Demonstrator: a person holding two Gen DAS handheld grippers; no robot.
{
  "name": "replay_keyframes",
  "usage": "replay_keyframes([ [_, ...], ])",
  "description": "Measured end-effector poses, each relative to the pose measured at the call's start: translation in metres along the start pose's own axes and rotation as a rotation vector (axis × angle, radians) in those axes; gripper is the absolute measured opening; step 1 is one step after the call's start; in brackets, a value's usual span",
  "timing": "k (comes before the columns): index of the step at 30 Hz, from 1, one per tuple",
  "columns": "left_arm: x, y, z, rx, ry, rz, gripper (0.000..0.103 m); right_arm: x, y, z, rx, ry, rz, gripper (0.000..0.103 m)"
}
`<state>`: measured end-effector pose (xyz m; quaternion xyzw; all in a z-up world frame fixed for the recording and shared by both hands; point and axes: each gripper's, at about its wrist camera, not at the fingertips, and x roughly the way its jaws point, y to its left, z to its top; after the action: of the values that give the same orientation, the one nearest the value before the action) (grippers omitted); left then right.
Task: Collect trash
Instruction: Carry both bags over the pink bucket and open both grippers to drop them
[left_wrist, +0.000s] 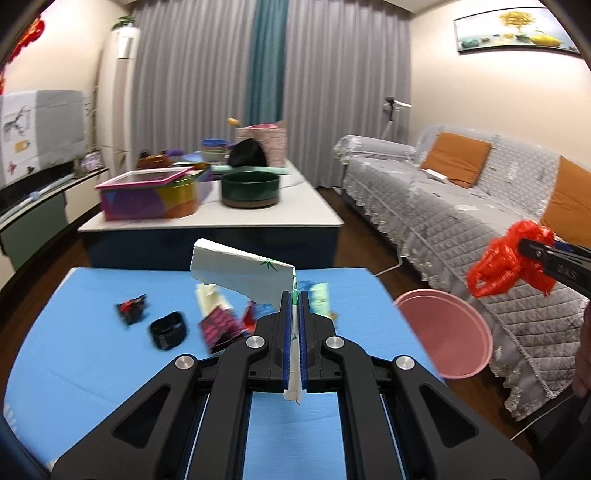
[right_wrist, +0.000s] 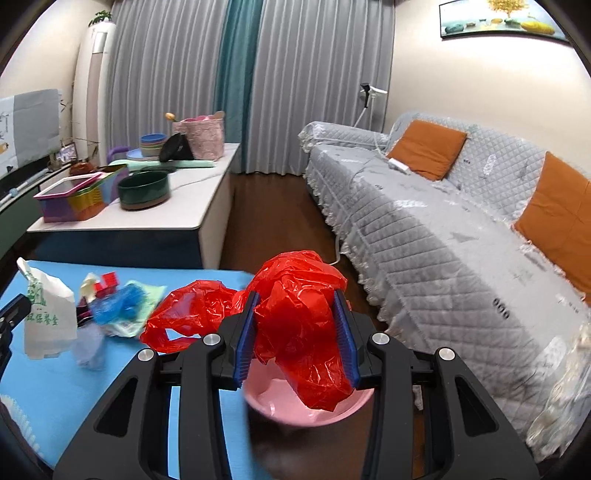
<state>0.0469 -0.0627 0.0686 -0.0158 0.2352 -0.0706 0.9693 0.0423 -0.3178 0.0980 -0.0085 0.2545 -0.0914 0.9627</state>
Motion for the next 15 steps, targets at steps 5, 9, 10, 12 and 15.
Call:
replay_keyframes([
  [5, 0.015, -0.030, 0.010, 0.021, 0.004, -0.058, 0.003, 0.015, -0.025, 0.009, 0.002, -0.018, -0.032, 0.040],
  [9, 0.029, -0.058, 0.017, 0.045, 0.002, -0.106, 0.003, 0.030, -0.042, 0.004, 0.031, -0.037, -0.052, 0.040],
  [10, 0.032, -0.064, 0.017, 0.051, 0.002, -0.118, 0.003, 0.033, -0.044, 0.002, 0.040, -0.038, -0.053, 0.040],
  [12, 0.041, -0.079, 0.018, 0.064, 0.005, -0.145, 0.003, 0.042, -0.051, -0.005, 0.054, -0.030, -0.060, 0.040],
  [15, 0.056, -0.100, 0.017, 0.078, 0.012, -0.188, 0.003, 0.058, -0.062, -0.013, 0.087, -0.011, -0.064, 0.040],
])
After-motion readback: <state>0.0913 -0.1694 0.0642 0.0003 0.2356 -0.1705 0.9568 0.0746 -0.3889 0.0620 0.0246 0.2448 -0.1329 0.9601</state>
